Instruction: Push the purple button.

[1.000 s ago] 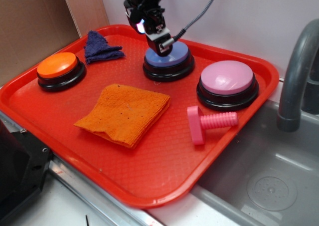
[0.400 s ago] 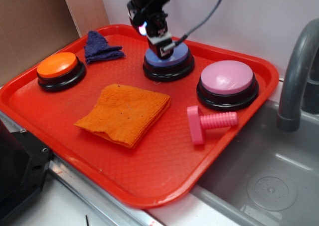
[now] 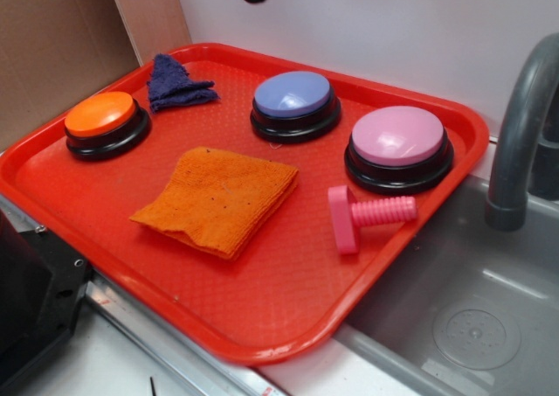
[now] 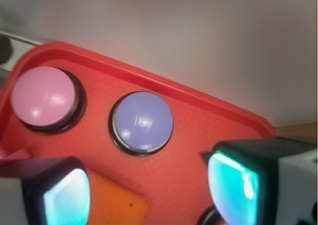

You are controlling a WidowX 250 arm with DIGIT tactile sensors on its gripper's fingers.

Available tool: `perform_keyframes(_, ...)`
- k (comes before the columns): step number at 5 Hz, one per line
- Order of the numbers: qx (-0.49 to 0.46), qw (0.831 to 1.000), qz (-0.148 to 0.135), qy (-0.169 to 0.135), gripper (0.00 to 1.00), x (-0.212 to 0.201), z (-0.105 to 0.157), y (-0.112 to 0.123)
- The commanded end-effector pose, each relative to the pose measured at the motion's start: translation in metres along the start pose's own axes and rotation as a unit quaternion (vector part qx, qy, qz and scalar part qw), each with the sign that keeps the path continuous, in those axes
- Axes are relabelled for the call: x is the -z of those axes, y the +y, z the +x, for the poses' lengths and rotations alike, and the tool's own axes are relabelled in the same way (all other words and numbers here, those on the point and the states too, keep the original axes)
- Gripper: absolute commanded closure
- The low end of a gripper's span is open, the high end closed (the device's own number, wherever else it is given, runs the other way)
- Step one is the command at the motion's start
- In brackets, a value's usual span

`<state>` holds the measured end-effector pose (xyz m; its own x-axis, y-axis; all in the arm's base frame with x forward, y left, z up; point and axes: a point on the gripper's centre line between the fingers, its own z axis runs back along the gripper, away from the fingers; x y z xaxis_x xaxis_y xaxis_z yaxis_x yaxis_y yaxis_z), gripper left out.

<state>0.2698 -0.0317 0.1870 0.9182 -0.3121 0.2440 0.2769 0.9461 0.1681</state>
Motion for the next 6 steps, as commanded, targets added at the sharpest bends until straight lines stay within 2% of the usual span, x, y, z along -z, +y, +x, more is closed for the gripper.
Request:
perform_keyframes(1,-0.02,0.999,-0.026,-0.011,0.0,0.008,0.008,0.002)
perform_keyframes(4,0.0,0.997,-0.07,0.022,0.0,0.114,0.013,0.001)
perform_keyframes(5,0.013,0.996,-0.074,0.04,0.0,0.136,0.014,-0.004)
perform_keyframes(6,0.024,0.996,-0.072,0.043,0.0,0.138,0.015,-0.008)
